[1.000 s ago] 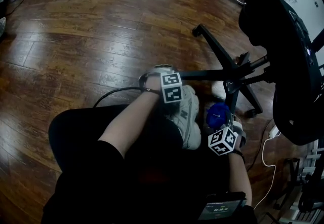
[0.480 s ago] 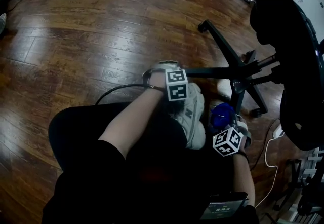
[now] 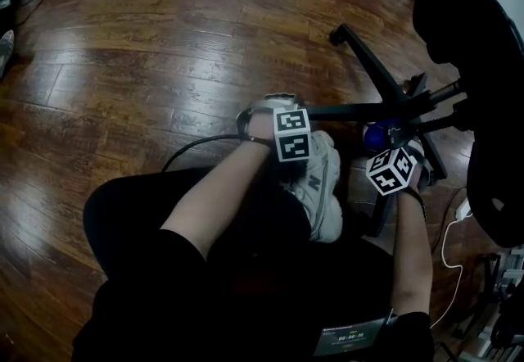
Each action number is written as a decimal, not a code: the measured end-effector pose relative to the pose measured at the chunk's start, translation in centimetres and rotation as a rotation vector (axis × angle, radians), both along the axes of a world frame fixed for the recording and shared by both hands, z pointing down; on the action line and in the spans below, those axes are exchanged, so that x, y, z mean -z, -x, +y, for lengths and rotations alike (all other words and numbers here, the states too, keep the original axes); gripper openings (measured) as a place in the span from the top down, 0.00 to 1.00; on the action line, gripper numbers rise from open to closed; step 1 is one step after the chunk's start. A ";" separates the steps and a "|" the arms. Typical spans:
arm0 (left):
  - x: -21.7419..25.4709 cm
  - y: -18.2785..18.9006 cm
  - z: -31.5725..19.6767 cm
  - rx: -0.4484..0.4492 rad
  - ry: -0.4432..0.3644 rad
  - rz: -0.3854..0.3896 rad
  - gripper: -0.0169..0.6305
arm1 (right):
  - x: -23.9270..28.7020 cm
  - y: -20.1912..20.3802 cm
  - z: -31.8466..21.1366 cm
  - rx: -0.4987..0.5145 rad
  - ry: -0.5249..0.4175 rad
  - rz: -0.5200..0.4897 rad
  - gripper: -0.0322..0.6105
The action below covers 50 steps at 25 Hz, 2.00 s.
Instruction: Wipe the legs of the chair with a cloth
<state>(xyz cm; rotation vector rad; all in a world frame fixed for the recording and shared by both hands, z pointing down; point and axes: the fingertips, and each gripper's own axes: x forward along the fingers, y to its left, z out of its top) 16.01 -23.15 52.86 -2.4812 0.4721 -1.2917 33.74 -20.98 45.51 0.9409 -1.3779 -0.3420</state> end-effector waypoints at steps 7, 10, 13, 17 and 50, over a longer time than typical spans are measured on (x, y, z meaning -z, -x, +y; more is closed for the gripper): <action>-0.2 -0.1 0.2 0.001 0.005 0.003 0.86 | -0.7 0.7 2.6 0.043 -0.014 0.031 0.78; -0.2 0.0 0.4 0.003 0.008 0.004 0.86 | -1.9 1.5 6.8 0.065 0.031 0.016 0.78; -0.3 0.1 0.3 0.005 0.008 0.005 0.86 | -3.0 2.4 11.4 0.090 0.079 -0.024 0.78; -0.3 0.1 0.3 0.012 0.019 0.010 0.86 | -4.3 3.0 16.5 0.099 0.151 -0.044 0.78; -0.4 0.0 -0.1 -0.038 0.004 -0.008 0.87 | -3.9 2.9 15.7 0.017 0.106 -0.046 0.78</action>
